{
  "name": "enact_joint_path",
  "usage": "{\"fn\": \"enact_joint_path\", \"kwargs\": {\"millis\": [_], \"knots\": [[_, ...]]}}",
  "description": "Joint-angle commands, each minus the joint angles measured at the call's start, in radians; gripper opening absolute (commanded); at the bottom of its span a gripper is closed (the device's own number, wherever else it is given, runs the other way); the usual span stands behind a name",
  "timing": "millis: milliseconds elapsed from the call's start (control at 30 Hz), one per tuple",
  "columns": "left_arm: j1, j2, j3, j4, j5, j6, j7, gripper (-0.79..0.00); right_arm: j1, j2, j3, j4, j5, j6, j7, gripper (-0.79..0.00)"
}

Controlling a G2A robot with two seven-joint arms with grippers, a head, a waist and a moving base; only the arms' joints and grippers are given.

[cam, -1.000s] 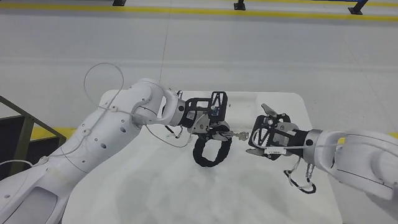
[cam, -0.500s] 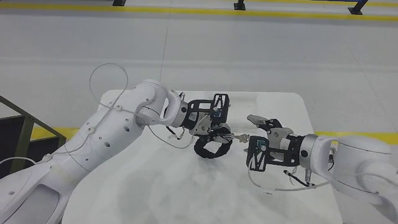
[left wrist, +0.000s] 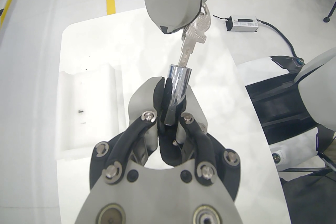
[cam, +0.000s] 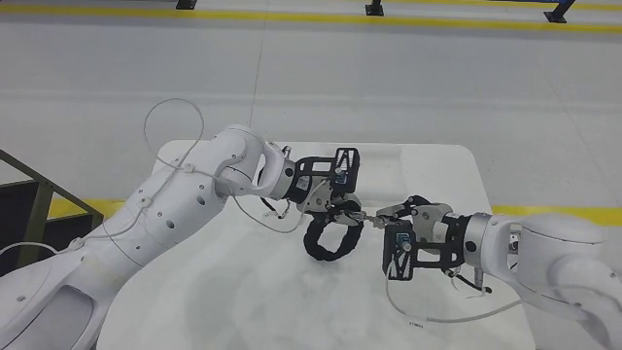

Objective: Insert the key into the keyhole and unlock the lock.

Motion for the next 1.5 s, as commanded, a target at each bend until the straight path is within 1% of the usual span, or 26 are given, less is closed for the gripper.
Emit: {"fn": "enact_joint_path", "kwargs": {"millis": [0, 67, 100, 133, 200, 233, 267, 333, 367, 533, 633, 733, 1133, 1267, 1300, 1367, 1400, 1467], "knots": [[-0.002, 0.001, 0.001, 0.002, 0.000, 0.000, 0.006, -0.785, 0.001, -0.003, -0.003, 0.000, -0.008, -0.005, 0.002, -0.656], [-0.004, 0.003, 0.003, 0.001, 0.002, 0.000, 0.011, -0.785, 0.001, -0.006, -0.008, 0.000, -0.013, -0.002, 0.018, -0.545], [-0.006, 0.003, 0.003, 0.001, 0.003, 0.000, 0.014, -0.785, 0.001, -0.007, -0.010, 0.000, -0.015, 0.002, 0.026, -0.514], [-0.007, 0.004, 0.003, 0.000, 0.003, 0.000, 0.018, -0.785, 0.002, -0.009, -0.011, 0.000, -0.015, 0.003, 0.032, -0.511], [-0.009, 0.007, 0.004, -0.002, 0.006, 0.000, 0.022, -0.785, 0.006, -0.013, -0.014, 0.000, -0.014, 0.005, 0.033, -0.517], [-0.010, 0.008, 0.004, -0.001, 0.006, 0.000, 0.026, -0.785, 0.009, -0.015, -0.014, 0.000, -0.015, 0.002, 0.029, -0.533], [-0.010, 0.009, 0.005, 0.000, 0.006, 0.000, 0.028, -0.785, 0.013, -0.016, -0.013, 0.000, -0.015, -0.001, 0.020, -0.557], [-0.011, 0.011, 0.006, 0.000, 0.008, 0.000, 0.033, -0.785, 0.018, -0.020, -0.011, 0.000, -0.019, -0.008, 0.007, -0.634], [-0.012, 0.012, 0.007, 0.000, 0.009, 0.000, 0.035, -0.785, 0.020, -0.021, -0.010, 0.000, -0.021, -0.010, 0.004, -0.643], [-0.014, 0.015, 0.015, 0.001, 0.009, 0.000, 0.046, -0.785, 0.024, -0.027, -0.004, 0.000, -0.030, -0.023, -0.008, -0.653], [-0.017, 0.015, 0.019, 0.003, 0.009, 0.000, 0.051, -0.785, 0.023, -0.031, -0.001, 0.000, -0.035, -0.035, -0.015, -0.643], [-0.021, 0.016, 0.022, 0.005, 0.009, 0.000, 0.058, -0.785, 0.020, -0.034, 0.000, 0.000, -0.040, -0.040, -0.016, -0.585], [-0.028, 0.025, 0.026, 0.014, 0.020, 0.000, 0.084, -0.785, 0.019, -0.048, 0.015, 0.000, -0.057, -0.063, -0.047, -0.582], [-0.027, 0.026, 0.031, 0.012, 0.021, 0.000, 0.089, -0.785, 0.019, -0.053, 0.018, 0.000, -0.059, -0.071, -0.050, -0.610], [-0.028, 0.026, 0.033, 0.012, 0.021, 0.000, 0.089, -0.785, 0.019, -0.054, 0.019, 0.000, -0.059, -0.072, -0.050, -0.643], [-0.030, 0.025, 0.036, 0.012, 0.021, 0.000, 0.089, -0.785, 0.019, -0.056, 0.019, 0.000, -0.056, -0.072, -0.048, -0.751], [-0.031, 0.025, 0.037, 0.012, 0.021, 0.000, 0.089, -0.785, 0.019, -0.058, 0.018, 0.000, -0.052, -0.072, -0.046, -0.785], [-0.033, 0.025, 0.040, 0.012, 0.019, 0.000, 0.090, -0.785, 0.019, -0.060, 0.018, 0.000, -0.044, -0.072, -0.040, -0.785]]}}
